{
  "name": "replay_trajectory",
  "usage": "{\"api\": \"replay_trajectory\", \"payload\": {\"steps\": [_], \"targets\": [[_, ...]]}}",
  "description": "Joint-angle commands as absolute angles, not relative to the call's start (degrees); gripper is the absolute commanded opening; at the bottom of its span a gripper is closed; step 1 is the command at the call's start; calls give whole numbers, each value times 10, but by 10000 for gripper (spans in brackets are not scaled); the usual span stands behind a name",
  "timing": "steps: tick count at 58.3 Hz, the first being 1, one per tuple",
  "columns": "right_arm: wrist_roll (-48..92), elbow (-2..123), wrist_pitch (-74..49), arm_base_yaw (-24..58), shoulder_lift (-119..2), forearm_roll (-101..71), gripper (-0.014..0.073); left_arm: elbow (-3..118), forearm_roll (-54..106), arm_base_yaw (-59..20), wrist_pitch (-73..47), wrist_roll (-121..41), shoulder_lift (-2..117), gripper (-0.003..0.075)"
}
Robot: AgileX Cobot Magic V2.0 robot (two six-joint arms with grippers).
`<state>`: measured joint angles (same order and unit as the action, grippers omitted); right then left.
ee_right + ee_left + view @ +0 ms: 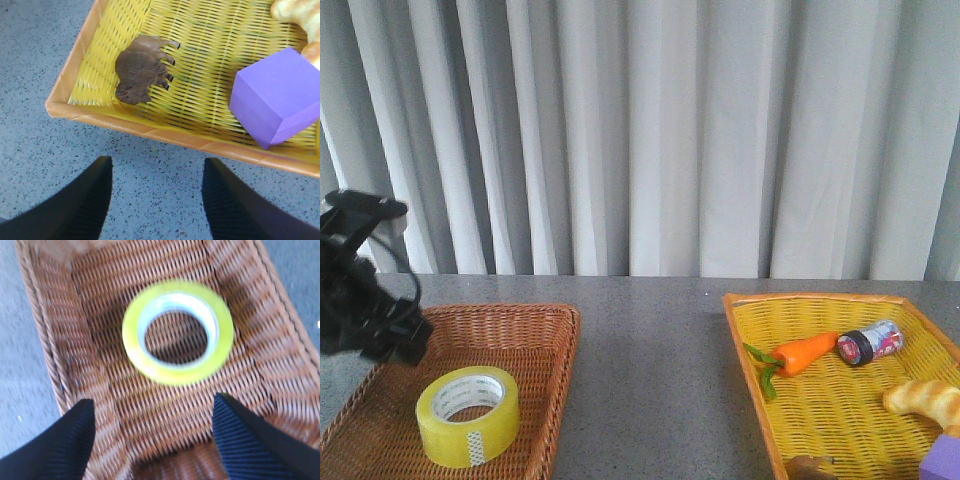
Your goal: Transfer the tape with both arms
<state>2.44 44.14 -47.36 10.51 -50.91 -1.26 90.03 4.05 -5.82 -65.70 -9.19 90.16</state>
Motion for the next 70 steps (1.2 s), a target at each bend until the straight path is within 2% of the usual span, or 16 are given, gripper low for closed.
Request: {"api": "replay_trajectory", "payload": {"steps": [1, 24, 43, 47, 53, 70], "targets": [[27, 455, -447, 101, -502, -9, 393, 825, 48, -58, -585, -81, 817, 492], [27, 455, -445, 101, -502, -9, 393, 476, 48, -58, -346, -66, 529, 492], [27, 455, -444, 101, -502, -20, 393, 323, 48, -58, -190, -50, 323, 477], [27, 455, -444, 101, -502, -23, 382, 309, 48, -58, -181, -50, 306, 437], [27, 455, -442, 101, -502, -26, 334, 306, 48, -58, -184, -50, 302, 336], [35, 455, -442, 101, -502, -26, 62, 306, 48, -58, -187, -50, 304, 14]]}}
